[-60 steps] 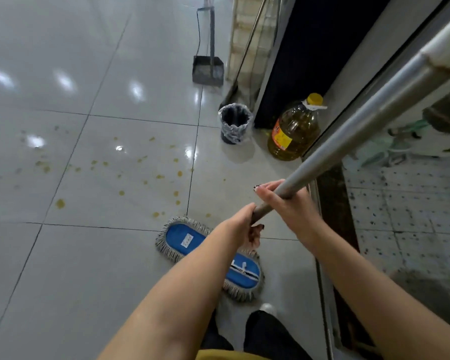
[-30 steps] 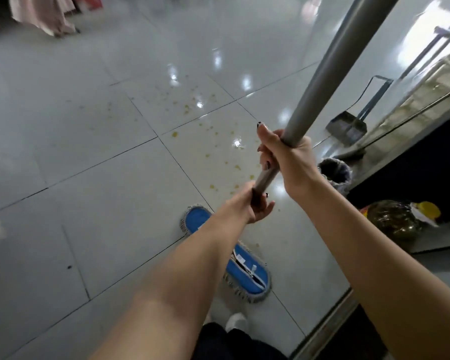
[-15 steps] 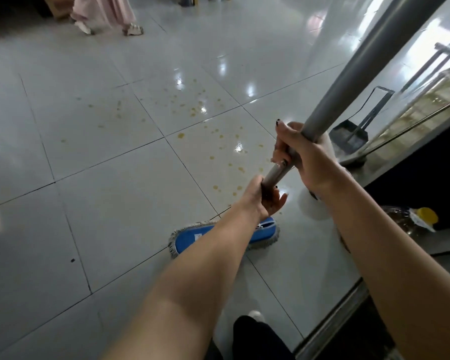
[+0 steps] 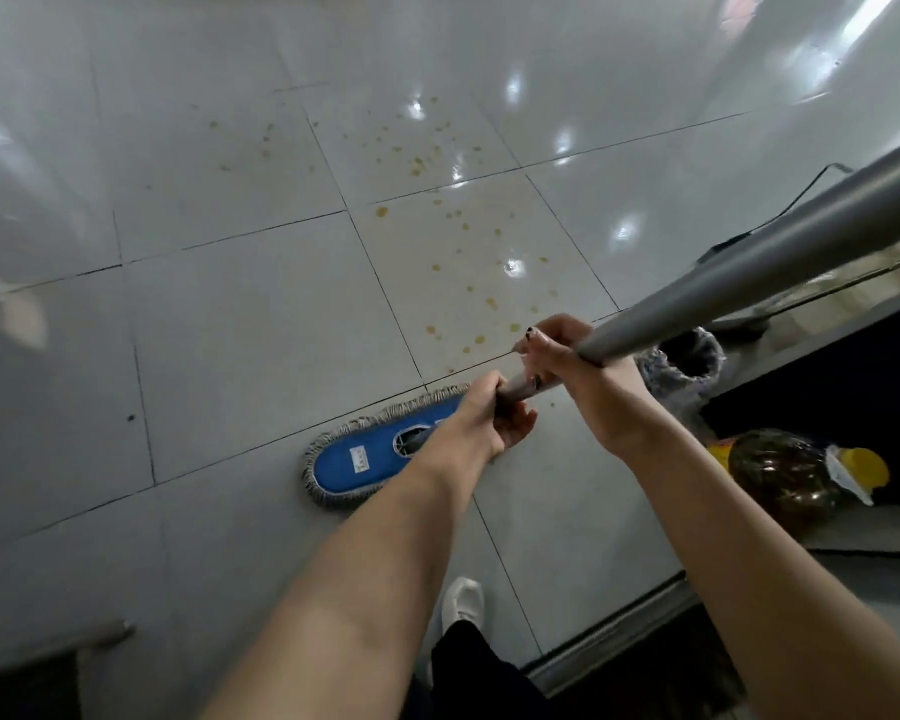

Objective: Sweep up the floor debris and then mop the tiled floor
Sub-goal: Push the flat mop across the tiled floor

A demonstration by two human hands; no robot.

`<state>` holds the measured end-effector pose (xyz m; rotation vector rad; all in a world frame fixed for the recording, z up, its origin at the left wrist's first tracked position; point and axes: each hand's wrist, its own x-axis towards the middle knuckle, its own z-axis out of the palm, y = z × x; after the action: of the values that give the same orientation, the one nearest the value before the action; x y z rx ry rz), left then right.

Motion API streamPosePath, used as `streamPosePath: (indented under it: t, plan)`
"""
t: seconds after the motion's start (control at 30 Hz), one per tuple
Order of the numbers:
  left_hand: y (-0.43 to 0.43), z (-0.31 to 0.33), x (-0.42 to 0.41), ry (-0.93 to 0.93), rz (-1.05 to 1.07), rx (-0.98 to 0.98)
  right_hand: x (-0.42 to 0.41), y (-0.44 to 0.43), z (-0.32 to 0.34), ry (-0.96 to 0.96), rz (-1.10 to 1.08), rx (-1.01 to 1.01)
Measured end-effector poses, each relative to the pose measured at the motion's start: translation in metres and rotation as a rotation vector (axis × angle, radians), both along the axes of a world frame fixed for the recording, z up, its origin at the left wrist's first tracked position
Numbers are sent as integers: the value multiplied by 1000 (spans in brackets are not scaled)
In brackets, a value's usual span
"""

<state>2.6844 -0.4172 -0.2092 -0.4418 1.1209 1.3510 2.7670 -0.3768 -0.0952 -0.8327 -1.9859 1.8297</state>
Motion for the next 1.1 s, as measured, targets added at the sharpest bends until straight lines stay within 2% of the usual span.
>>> streamPosePath:
  t: [0.1,0.2,0.27,0.33,0.37,0.5,0.57,0.67,0.8,0.93,1.1]
  plan:
    - [4,-2,8,-1,4,5,16,17,0,-20,157,-71]
    - [2,-4,13,-2,-7,-10,29,32,5,-188,355,-133]
    - [0,-3,15,-3,-45,-37,36,39,5,-344,385,-127]
    - [-1,-3,15,-8,-103,-44,43,43,-1,-494,287,-101]
    - [-1,-2,15,-17,-134,-41,46,42,-4,-539,193,-153]
    - [-4,-6,23,-12,-279,-12,56,32,-8,-481,-101,-733]
    - [-7,-13,31,-9,-321,-23,54,27,-3,-535,-155,-898]
    - [-16,-22,43,-42,-349,-33,50,16,-4,-739,-83,-909]
    - [-34,-31,57,-98,-380,-99,52,-9,-22,-912,-78,-1050]
    - [-49,-39,73,-19,-325,-243,69,-38,-34,-860,-202,-1220]
    - [-64,-38,96,59,-357,-267,93,-55,-31,-865,-187,-1210]
